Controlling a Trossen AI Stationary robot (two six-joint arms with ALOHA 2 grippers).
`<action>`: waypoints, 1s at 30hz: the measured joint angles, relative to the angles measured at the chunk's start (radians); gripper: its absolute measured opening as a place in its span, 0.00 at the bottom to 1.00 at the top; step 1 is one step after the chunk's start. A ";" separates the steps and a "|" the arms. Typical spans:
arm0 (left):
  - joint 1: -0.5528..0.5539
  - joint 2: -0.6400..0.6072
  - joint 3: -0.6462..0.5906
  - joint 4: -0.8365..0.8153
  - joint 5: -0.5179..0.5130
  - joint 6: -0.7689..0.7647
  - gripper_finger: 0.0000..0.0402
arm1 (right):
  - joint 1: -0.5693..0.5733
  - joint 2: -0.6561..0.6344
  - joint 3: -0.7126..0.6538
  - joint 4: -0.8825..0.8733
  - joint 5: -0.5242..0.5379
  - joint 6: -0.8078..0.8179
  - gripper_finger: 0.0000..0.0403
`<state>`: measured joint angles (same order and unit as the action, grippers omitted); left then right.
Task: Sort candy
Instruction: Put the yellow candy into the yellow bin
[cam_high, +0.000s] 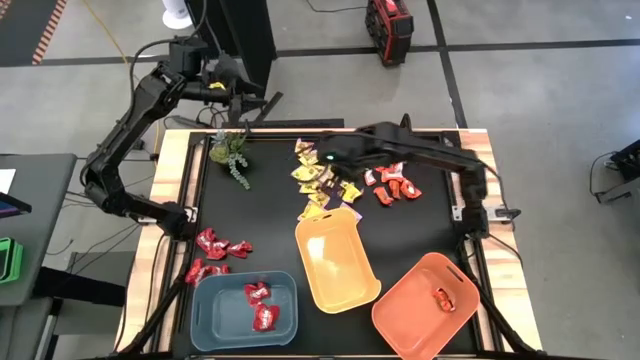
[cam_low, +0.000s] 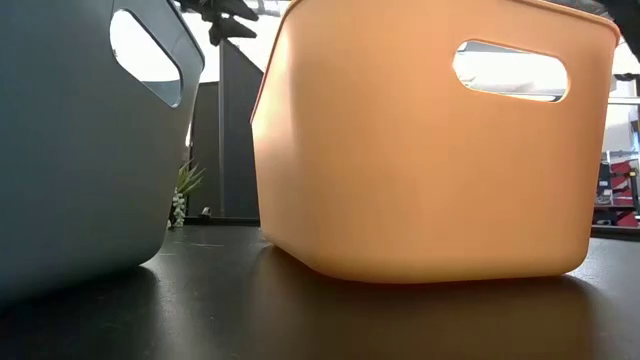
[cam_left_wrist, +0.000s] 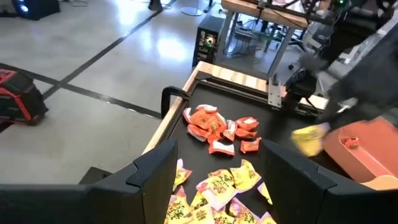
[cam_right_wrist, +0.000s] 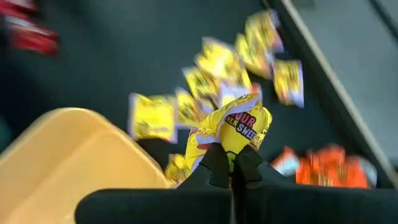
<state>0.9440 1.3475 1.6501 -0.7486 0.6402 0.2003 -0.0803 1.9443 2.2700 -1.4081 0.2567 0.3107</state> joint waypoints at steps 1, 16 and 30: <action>0.000 0.000 0.000 -0.002 0.003 0.001 0.55 | 0.010 -0.020 0.000 0.024 -0.024 -0.027 0.00; 0.000 0.000 0.000 -0.026 0.006 -0.011 0.55 | 0.132 -0.080 -0.002 0.203 -0.146 -0.043 0.00; 0.000 0.000 0.000 -0.058 -0.002 0.005 0.55 | 0.304 -0.040 -0.085 0.083 0.083 0.308 0.00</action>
<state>0.9440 1.3472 1.6501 -0.8066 0.6384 0.2054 0.2240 1.9042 2.1845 -1.3251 0.3395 0.6182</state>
